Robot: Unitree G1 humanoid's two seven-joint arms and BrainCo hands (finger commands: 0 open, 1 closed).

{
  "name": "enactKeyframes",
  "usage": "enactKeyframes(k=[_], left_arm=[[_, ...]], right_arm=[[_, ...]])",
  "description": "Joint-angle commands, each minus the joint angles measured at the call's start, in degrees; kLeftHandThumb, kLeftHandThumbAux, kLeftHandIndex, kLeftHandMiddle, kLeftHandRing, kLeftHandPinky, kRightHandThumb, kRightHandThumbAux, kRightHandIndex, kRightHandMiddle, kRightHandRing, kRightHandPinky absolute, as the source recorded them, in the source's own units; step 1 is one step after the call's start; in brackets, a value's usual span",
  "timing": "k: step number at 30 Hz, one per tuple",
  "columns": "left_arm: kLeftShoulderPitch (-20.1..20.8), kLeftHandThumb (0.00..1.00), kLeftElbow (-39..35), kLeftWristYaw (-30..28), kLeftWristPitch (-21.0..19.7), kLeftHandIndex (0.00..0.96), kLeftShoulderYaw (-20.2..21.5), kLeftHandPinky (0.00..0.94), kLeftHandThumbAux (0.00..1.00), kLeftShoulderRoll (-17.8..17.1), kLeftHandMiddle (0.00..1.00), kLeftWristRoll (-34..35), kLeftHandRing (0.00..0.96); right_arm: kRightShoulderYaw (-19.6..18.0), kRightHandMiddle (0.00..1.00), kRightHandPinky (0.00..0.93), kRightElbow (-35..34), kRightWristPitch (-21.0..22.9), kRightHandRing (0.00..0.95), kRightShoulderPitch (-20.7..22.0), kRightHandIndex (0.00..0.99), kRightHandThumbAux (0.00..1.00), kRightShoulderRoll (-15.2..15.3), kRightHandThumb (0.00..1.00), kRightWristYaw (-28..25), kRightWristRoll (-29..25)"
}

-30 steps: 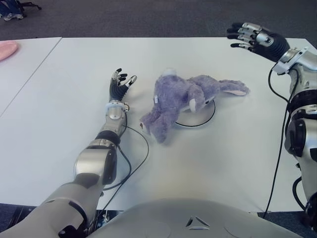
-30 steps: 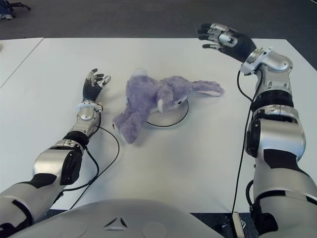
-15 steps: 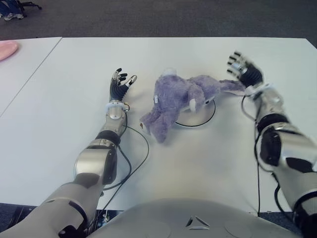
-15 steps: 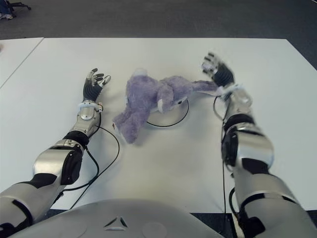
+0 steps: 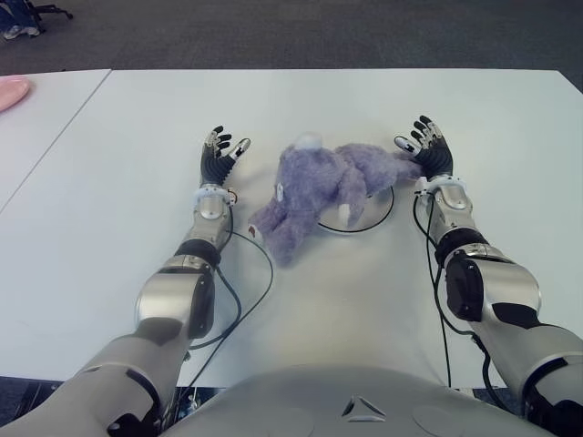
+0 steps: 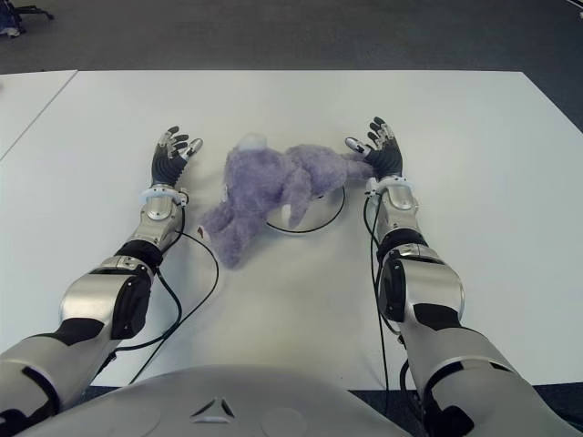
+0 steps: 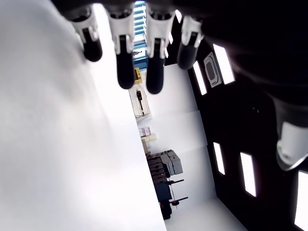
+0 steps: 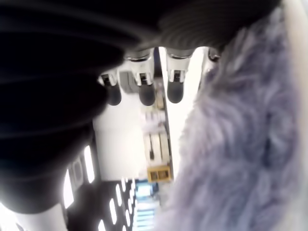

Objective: Put the doll into the plate.

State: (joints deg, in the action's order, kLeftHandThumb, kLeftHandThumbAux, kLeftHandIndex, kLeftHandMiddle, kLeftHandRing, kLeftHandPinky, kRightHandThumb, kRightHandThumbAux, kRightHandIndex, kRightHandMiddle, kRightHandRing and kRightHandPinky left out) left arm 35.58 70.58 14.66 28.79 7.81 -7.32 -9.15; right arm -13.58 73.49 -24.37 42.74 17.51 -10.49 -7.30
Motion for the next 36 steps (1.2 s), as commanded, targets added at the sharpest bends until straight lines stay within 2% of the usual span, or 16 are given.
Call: enactKeyframes(k=[1,4,11,19,30,36], left_arm=[[-10.1,0.000,7.2,-0.8,-7.0,0.128,-0.7,0.076,0.523,2.2,0.216,-0.6,0.183],[-10.3,0.000,7.2,-0.9,-6.7,0.116,-0.8,0.099,0.526,2.0,0.198,-0.7,0.171],[-10.7,0.000,7.1,-1.4,-6.6,0.100,-0.5,0.085,0.528,1.7,0.177,-0.3,0.152],[-10.8,0.000,7.1,-1.7,-6.1,0.112,-0.1,0.124,0.533,1.7,0.185,0.1,0.164],[-10.9,0.000,7.0,-3.0,-5.6,0.121,0.9,0.113,0.522,1.6,0.184,1.2,0.164],[-11.0,0.000,7.0,-3.2,-5.6,0.123,0.7,0.126,0.517,1.4,0.189,1.1,0.170]], right_arm=[[2.5,0.048,0.040,3.4,2.1,0.030,-5.6,0.026,0.759,-6.8,0.000,6.0,4.2],[4.7,0.046,0.076,4.3,3.2,0.040,-7.7,0.023,0.752,-10.5,0.000,12.5,7.5],[5.7,0.050,0.110,4.4,3.6,0.058,-9.1,0.031,0.759,-11.5,0.000,16.5,9.9],[5.0,0.049,0.119,4.2,3.4,0.063,-9.6,0.041,0.732,-11.1,0.000,16.6,10.4],[2.9,0.098,0.170,4.0,2.6,0.106,-10.5,0.069,0.686,-10.9,0.000,14.9,9.1],[2.2,0.128,0.179,4.0,0.3,0.130,-13.3,0.098,0.682,-11.4,0.000,14.5,9.0]])
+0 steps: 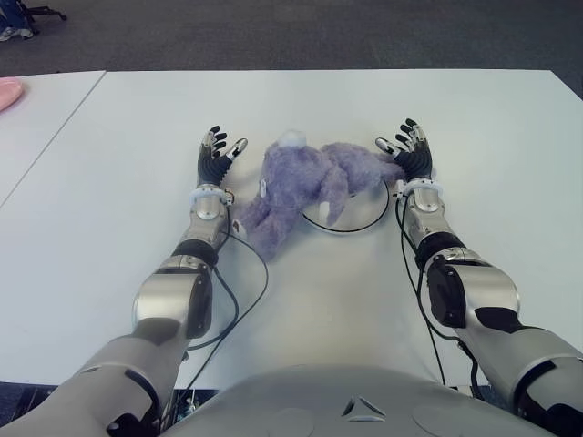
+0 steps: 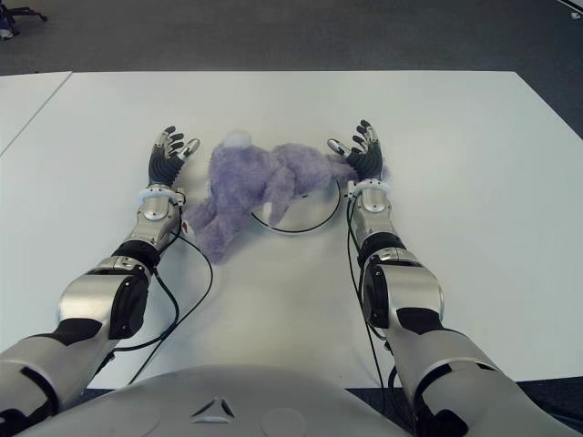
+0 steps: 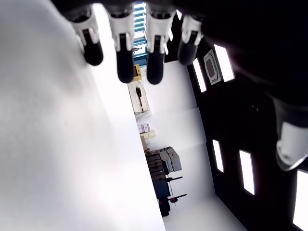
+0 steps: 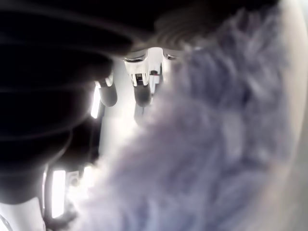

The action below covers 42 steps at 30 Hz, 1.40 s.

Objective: Put the doll into the plate.

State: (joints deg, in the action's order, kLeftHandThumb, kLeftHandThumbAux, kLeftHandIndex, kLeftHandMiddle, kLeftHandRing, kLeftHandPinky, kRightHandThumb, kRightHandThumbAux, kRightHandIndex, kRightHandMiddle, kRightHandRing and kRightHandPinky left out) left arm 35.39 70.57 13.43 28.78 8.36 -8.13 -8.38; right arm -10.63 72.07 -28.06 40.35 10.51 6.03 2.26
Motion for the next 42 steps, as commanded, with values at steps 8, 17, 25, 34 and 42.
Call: enactKeyframes(k=[8,17,25,34,42], left_arm=[[-11.0,0.000,7.0,-1.4,-5.3,0.124,-0.1,0.136,0.525,2.0,0.187,0.0,0.169],[-11.1,0.000,7.0,-1.7,-5.3,0.127,0.1,0.141,0.534,1.8,0.186,0.2,0.171],[-11.1,0.000,6.9,-2.1,-5.4,0.128,0.0,0.126,0.546,1.5,0.181,0.2,0.164],[-11.2,0.000,6.9,-2.0,-5.3,0.132,0.2,0.140,0.556,1.4,0.178,0.4,0.166],[-11.4,0.000,6.9,-2.2,-4.7,0.144,0.4,0.131,0.547,1.4,0.185,0.5,0.167]], right_arm=[[-1.6,0.135,0.198,5.2,0.8,0.136,-13.4,0.119,0.685,-5.3,0.000,-1.9,-0.9],[-2.2,0.153,0.247,5.3,-0.2,0.169,-15.2,0.129,0.692,-6.0,0.000,-1.3,-0.7],[-4.5,0.167,0.271,5.2,-0.2,0.190,-15.5,0.131,0.707,-6.5,0.000,-2.9,-2.9],[-5.9,0.175,0.249,5.0,-1.4,0.196,-15.7,0.138,0.727,-7.5,0.000,-2.3,-3.8],[-6.2,0.162,0.222,5.1,-1.1,0.175,-15.7,0.132,0.733,-7.8,0.000,-1.3,-3.4]])
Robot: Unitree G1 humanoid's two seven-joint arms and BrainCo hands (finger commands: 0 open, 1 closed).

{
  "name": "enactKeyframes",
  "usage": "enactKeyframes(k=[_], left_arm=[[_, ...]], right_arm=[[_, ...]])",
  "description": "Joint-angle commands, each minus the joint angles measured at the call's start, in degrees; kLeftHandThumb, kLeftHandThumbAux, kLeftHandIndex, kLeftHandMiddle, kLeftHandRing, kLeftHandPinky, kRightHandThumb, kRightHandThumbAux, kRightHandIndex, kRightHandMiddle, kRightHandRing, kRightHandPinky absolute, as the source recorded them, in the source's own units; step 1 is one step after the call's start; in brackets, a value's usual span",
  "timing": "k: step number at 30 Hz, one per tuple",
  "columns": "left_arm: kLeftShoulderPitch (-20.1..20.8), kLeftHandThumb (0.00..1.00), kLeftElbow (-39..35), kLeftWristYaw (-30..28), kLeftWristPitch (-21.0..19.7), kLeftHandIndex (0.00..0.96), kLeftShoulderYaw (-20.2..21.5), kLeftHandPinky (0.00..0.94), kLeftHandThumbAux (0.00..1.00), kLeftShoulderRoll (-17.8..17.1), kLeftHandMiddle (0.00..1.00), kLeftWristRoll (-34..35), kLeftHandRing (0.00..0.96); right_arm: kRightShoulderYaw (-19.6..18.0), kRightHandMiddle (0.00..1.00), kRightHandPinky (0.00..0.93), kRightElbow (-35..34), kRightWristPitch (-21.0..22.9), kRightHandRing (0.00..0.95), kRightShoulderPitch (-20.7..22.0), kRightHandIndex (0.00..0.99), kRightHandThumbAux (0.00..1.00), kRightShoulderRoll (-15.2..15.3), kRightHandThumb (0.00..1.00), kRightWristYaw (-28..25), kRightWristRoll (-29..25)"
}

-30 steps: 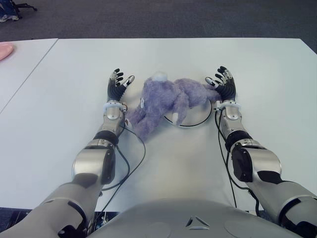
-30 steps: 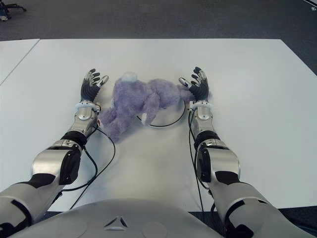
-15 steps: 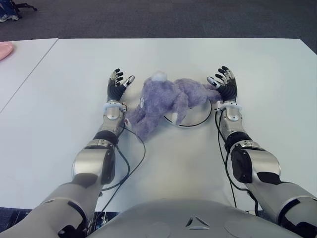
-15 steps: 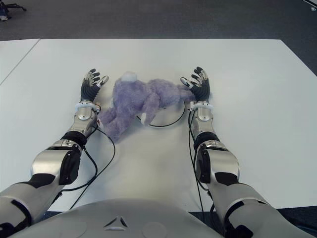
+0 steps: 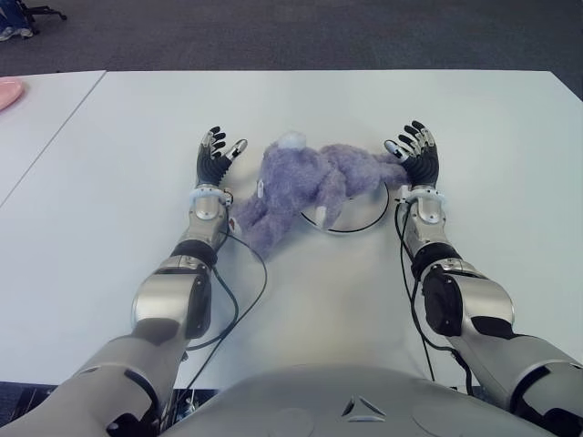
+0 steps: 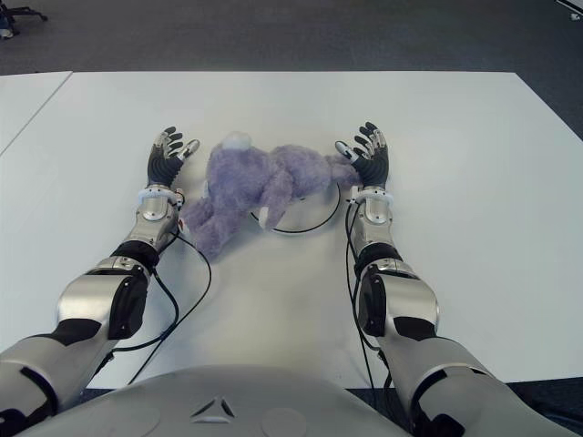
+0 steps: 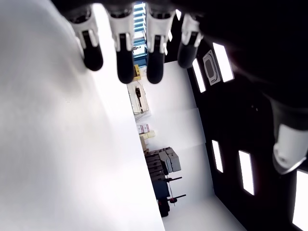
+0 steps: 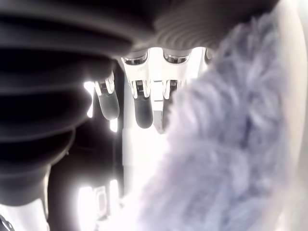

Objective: Put the doll into the plate.

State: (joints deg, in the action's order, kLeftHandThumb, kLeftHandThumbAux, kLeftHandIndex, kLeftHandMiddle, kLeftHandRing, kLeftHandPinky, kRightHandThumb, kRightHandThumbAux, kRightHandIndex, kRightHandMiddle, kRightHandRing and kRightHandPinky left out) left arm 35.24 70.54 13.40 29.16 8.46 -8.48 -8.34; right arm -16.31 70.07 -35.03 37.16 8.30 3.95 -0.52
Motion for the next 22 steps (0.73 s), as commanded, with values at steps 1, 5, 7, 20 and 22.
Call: enactKeyframes(k=[1,5,7,20,22], left_arm=[[-11.3,0.000,6.9,-2.2,-5.0,0.145,0.3,0.129,0.545,1.7,0.187,0.5,0.167],[-11.3,0.000,6.9,-2.2,-5.0,0.145,0.3,0.131,0.540,1.7,0.194,0.4,0.171],[-11.3,0.000,6.9,-2.2,-4.9,0.146,0.3,0.127,0.539,1.7,0.199,0.5,0.175],[-11.1,0.000,7.0,-2.3,-5.5,0.151,0.4,0.131,0.539,1.8,0.207,0.6,0.180],[-11.1,0.000,7.0,-2.3,-5.5,0.152,0.4,0.128,0.540,1.8,0.206,0.6,0.178]], right_arm=[[-0.5,0.160,0.221,7.1,5.9,0.173,-12.5,0.131,0.733,-5.6,0.000,0.8,-0.6],[-0.5,0.157,0.225,7.1,5.9,0.169,-12.5,0.130,0.737,-5.5,0.000,1.0,-0.3],[-0.4,0.157,0.225,7.1,5.9,0.169,-12.5,0.131,0.740,-5.5,0.000,1.2,-0.2],[0.1,0.160,0.231,7.1,5.9,0.175,-12.6,0.132,0.765,-5.7,0.000,1.8,0.3],[0.1,0.160,0.231,7.1,5.9,0.174,-12.6,0.132,0.768,-5.6,0.000,1.8,0.4]])
